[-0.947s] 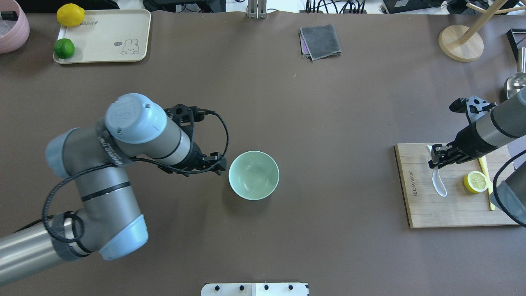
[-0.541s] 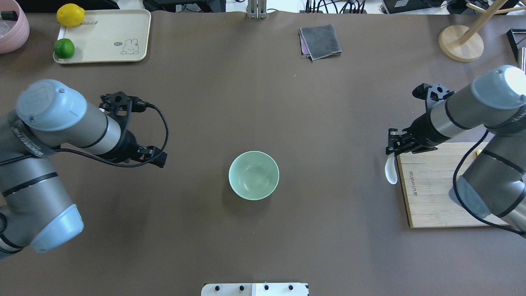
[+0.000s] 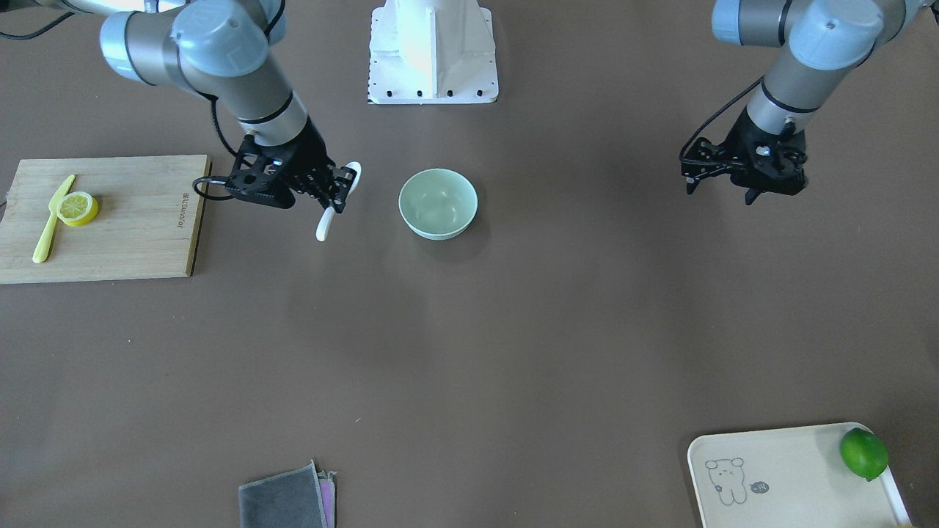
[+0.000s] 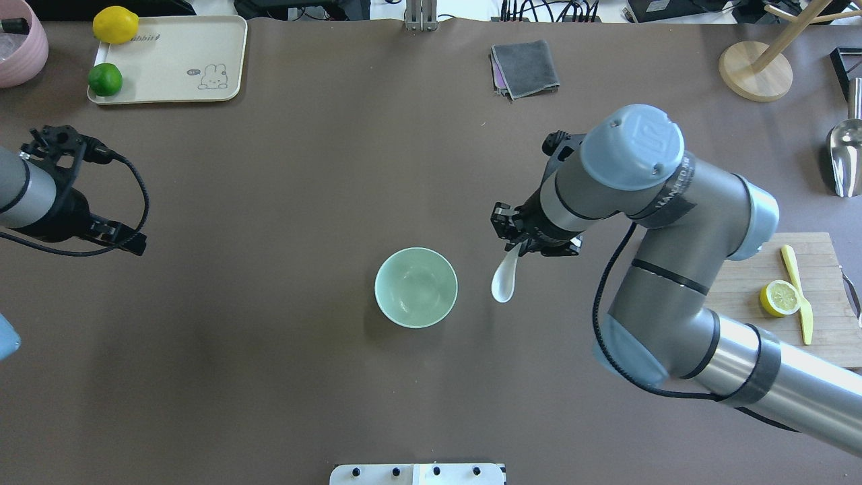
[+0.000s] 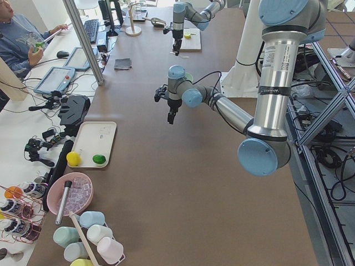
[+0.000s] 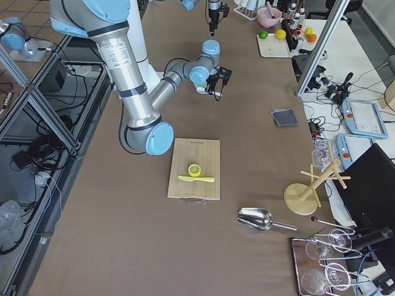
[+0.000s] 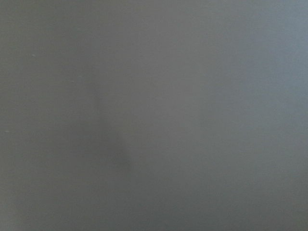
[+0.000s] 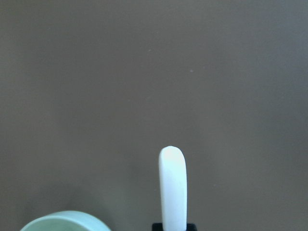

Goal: Place spoon in bowl
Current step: 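Lift the white spoon and carry it toward the bowl while the left arm withdraws, then lower the spoon into the bowl and open the right gripper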

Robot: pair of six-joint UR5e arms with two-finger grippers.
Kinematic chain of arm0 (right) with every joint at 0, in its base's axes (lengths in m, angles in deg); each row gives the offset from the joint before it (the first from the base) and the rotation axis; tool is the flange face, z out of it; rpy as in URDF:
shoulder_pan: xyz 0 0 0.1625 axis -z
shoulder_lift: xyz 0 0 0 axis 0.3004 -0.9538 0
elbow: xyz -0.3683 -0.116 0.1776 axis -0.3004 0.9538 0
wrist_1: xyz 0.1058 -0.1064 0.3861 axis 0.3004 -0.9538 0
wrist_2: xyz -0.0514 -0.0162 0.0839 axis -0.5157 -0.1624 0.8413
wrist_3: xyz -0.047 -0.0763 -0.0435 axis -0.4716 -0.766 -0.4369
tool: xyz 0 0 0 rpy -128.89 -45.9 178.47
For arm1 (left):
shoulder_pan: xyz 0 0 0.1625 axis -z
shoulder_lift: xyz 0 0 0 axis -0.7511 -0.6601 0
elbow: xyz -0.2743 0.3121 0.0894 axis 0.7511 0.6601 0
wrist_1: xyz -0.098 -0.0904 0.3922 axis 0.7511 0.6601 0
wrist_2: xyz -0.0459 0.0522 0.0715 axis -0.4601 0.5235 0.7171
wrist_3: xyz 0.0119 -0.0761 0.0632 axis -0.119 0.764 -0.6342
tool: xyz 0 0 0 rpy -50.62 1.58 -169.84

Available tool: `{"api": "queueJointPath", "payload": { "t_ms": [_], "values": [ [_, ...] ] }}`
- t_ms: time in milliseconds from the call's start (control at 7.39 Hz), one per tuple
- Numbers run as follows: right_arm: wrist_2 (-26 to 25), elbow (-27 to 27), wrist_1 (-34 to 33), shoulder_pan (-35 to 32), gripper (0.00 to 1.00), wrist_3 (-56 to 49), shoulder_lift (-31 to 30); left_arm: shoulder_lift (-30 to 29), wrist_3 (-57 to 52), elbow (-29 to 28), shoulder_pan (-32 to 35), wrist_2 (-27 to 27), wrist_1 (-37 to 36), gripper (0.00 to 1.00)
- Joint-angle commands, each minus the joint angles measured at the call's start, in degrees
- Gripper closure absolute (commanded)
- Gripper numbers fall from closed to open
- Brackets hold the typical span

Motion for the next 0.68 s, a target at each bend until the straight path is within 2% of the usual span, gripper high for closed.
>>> {"api": "queueJointPath", "payload": {
  "t_ms": [0,271,541],
  "values": [
    [-5.1,2.3,-2.7,4.6,1.00,7.9,6.0,2.8,-7.6,-0.5,5.2,-2.6,0.1,0.02],
    [-10.9,8.0,-2.5,7.9,1.00,13.8,10.7,2.7,-7.7,-0.5,5.3,-2.7,0.1,0.02],
    [-12.5,9.1,-2.4,8.9,1.00,14.0,11.3,2.6,-7.7,-0.4,5.2,-2.6,0.0,0.02]
  ]
}}
